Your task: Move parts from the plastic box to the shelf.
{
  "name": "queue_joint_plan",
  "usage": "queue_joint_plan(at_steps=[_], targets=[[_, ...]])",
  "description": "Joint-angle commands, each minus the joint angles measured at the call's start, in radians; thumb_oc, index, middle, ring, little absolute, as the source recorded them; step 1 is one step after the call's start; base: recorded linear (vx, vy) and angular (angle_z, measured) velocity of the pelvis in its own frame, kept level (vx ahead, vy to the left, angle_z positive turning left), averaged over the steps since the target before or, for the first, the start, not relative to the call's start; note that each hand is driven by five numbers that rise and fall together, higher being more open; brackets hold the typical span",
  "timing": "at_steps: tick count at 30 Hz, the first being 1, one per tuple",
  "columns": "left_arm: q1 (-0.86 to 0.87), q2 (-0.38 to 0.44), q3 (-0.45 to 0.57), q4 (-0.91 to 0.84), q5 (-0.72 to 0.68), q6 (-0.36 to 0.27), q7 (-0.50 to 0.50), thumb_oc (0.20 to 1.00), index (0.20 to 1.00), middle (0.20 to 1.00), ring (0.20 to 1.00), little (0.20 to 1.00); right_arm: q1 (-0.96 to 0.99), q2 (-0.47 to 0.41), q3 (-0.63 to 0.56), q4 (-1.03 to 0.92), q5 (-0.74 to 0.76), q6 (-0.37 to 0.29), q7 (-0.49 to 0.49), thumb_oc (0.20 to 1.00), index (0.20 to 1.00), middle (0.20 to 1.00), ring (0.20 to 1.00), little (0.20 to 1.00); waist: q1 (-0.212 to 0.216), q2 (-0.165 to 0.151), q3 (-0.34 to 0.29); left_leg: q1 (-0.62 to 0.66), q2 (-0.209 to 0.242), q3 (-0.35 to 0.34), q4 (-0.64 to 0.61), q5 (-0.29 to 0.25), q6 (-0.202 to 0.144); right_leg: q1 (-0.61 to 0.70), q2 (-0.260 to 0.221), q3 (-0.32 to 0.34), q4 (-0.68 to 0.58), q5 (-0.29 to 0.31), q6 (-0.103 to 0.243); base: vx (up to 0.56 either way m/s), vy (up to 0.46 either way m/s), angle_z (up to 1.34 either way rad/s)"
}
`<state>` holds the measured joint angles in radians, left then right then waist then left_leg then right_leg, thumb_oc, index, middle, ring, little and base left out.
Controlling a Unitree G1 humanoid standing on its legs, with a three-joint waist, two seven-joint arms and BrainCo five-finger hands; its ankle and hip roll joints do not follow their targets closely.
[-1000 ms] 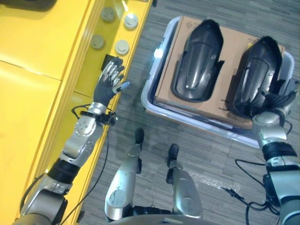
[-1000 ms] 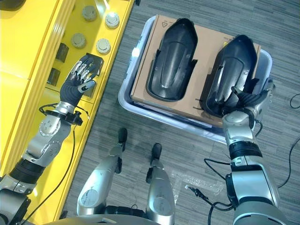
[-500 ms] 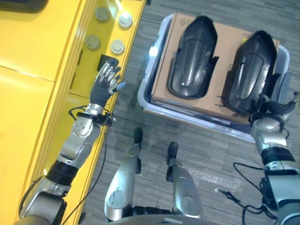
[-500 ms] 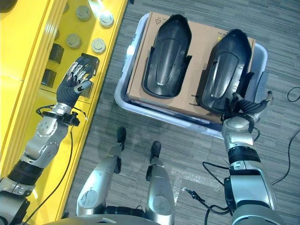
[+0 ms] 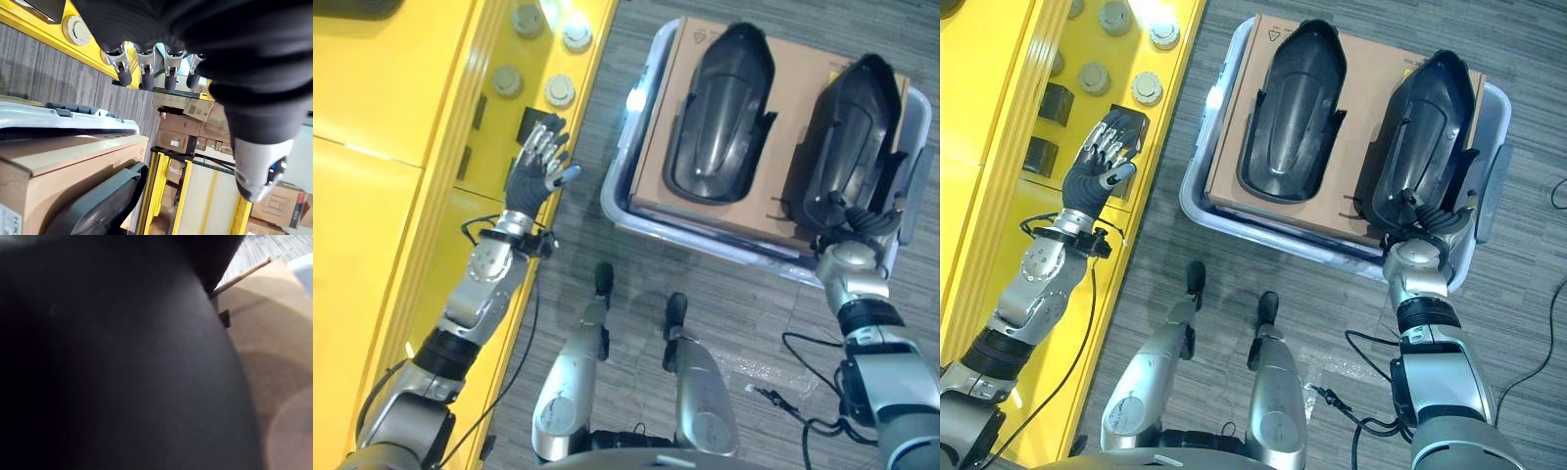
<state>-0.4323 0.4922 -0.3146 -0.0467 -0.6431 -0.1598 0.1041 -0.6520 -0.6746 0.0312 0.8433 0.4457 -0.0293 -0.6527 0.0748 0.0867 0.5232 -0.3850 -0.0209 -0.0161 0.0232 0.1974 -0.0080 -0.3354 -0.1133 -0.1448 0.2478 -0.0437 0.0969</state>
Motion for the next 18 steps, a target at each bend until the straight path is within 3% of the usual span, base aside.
queue_joint_plan(at_steps=[1, 18], targets=[[-0.05, -0.034, 0.014, -0.017, 0.016, -0.078, 0.008, 1.0, 1.0, 1.0, 1.0, 1.0, -0.017, -0.041, 0.048, -0.014, 0.019, -0.033, 0.024, 0.2, 0.2, 0.2, 0.2, 0.2, 0.002, -0.002, -0.006, -0.022, -0.037, 0.025, 0.141, -0.134, 0.006, 0.013, -0.015, -0.061, -0.201, 0.181, -0.002, 0.0, 0.0, 0.0], [-0.017, -0.021, 0.024, -0.05, -0.002, -0.063, -0.013, 1.0, 1.0, 1.0, 1.0, 1.0, 0.067, -0.036, -0.024, 0.014, 0.115, -0.105, 0.014, 0.2, 0.2, 0.2, 0.2, 0.2, 0.002, -0.017, -0.025, 0.02, -0.031, 0.03, 0.135, -0.145, 0.01, 0.052, -0.011, -0.063, -0.209, 0.182, -0.002, 0.0, 0.0, 0.0]])
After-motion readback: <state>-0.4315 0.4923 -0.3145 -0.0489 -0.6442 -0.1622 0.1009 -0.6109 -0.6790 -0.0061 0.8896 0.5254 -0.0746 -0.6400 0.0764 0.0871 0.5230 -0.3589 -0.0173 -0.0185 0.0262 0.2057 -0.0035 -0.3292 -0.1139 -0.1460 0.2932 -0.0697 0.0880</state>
